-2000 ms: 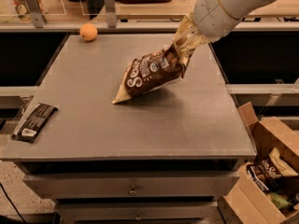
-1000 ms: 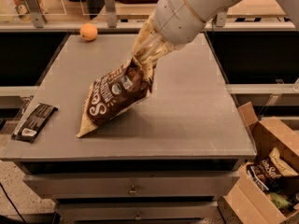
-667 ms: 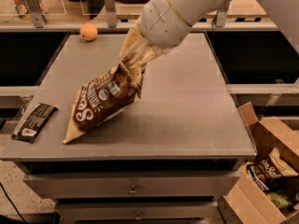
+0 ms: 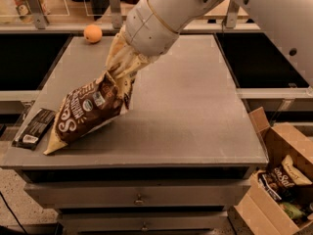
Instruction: Move brown chip bag near rxbar chocolate
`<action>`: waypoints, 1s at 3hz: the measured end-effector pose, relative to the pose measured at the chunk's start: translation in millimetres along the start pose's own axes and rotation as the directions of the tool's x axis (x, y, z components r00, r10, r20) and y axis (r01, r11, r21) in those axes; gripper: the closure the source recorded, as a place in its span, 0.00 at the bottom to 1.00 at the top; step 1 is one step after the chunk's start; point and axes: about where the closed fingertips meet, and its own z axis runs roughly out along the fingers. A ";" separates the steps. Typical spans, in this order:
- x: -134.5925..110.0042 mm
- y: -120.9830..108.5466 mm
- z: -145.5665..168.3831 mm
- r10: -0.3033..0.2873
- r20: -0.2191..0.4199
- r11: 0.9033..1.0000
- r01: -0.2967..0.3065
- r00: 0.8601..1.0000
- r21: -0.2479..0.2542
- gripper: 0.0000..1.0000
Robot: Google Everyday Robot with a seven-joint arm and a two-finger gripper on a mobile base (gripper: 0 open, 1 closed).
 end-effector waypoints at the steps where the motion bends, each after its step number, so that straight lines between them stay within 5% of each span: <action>1: -3.2 -5.6 12.5 0.023 0.000 1.000 -0.023 1.000 -0.014 0.81; 3: 1.0 -8.2 21.8 0.055 -0.010 0.998 -0.055 0.998 -0.024 0.36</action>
Offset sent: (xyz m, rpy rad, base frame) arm 0.0080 0.0201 -0.0140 -0.0341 0.0458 -0.0454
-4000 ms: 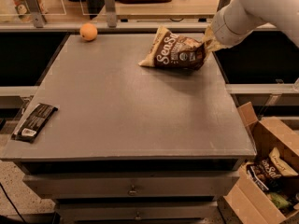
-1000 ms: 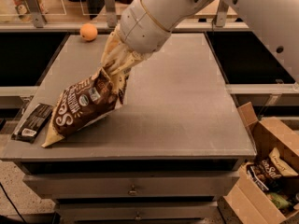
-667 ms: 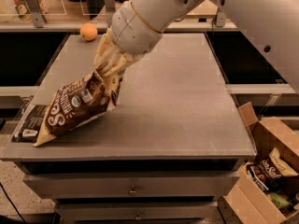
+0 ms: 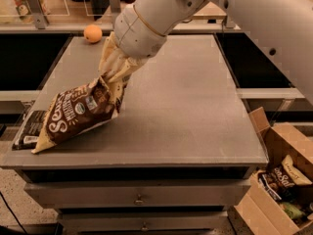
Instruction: Move brown chip bag near rxbar chocolate
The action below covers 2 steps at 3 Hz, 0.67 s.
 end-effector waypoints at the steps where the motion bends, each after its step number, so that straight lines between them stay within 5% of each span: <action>1: -1.2 -0.2 1.5 -0.002 0.002 1.000 0.002 1.000 -0.002 0.11; 2: -2.2 -0.4 2.8 -0.004 0.003 1.000 0.004 1.000 -0.004 0.00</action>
Offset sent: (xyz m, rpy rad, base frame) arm -0.0006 0.0014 -0.0004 -0.0003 0.0006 0.0024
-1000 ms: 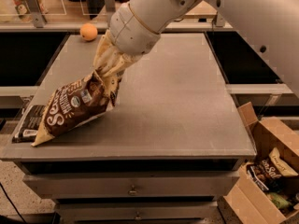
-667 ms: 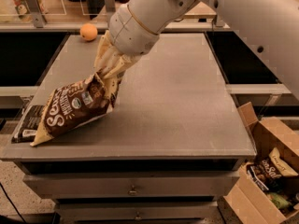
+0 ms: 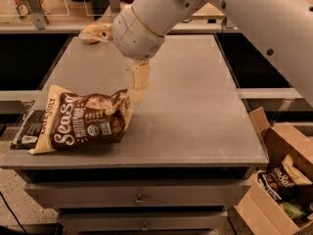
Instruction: Move brown chip bag near rxbar chocolate
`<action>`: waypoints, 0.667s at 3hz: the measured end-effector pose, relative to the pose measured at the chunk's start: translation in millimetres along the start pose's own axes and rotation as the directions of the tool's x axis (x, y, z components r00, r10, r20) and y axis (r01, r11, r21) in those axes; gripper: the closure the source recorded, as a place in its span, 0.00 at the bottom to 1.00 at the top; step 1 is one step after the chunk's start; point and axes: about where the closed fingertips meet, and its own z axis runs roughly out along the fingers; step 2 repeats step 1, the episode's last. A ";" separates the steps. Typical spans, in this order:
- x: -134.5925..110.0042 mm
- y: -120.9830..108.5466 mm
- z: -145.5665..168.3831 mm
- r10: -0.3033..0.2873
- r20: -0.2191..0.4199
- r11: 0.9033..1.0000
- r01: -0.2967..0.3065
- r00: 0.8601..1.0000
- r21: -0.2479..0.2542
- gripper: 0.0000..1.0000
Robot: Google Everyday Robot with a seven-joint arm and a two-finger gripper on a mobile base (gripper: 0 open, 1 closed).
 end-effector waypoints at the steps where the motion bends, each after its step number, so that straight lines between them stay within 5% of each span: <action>1: 0.0 0.0 0.1 0.000 0.000 1.000 0.000 1.000 0.000 0.00; 2: 0.0 0.0 0.1 0.000 0.000 1.000 0.000 1.000 0.000 0.00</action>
Offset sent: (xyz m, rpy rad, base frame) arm 0.0000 0.0000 0.0000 0.0000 0.0000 0.0000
